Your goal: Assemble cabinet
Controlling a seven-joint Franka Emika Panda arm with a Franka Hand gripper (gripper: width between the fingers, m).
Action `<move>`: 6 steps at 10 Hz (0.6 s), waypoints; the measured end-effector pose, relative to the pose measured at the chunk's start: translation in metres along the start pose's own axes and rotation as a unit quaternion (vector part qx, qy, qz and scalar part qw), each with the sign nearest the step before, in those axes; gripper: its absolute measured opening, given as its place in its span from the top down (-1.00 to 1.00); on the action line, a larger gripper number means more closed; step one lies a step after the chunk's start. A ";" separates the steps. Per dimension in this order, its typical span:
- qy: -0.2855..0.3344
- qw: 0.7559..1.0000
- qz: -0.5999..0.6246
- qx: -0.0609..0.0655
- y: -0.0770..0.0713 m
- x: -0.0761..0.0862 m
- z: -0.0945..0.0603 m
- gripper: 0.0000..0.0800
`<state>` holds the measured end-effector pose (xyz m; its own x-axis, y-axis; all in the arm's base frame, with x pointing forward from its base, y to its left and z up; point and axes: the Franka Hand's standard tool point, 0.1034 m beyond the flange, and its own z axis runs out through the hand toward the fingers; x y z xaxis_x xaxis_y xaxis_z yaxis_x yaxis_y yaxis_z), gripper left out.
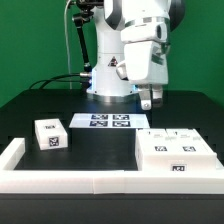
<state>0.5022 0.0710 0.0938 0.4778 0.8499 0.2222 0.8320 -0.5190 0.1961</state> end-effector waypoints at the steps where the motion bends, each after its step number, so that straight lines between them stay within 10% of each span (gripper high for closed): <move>1: 0.000 0.998 0.062 0.004 -0.006 0.004 0.002 -0.99; 6: 0.001 0.969 0.245 0.012 -0.013 0.010 0.008 -0.99</move>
Offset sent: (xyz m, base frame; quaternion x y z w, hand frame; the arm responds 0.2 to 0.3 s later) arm 0.0000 0.0000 0.0000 0.0000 0.0000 0.1938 0.9810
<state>0.4979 0.0870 0.0858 0.8169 0.5020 0.2839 0.5120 -0.8579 0.0436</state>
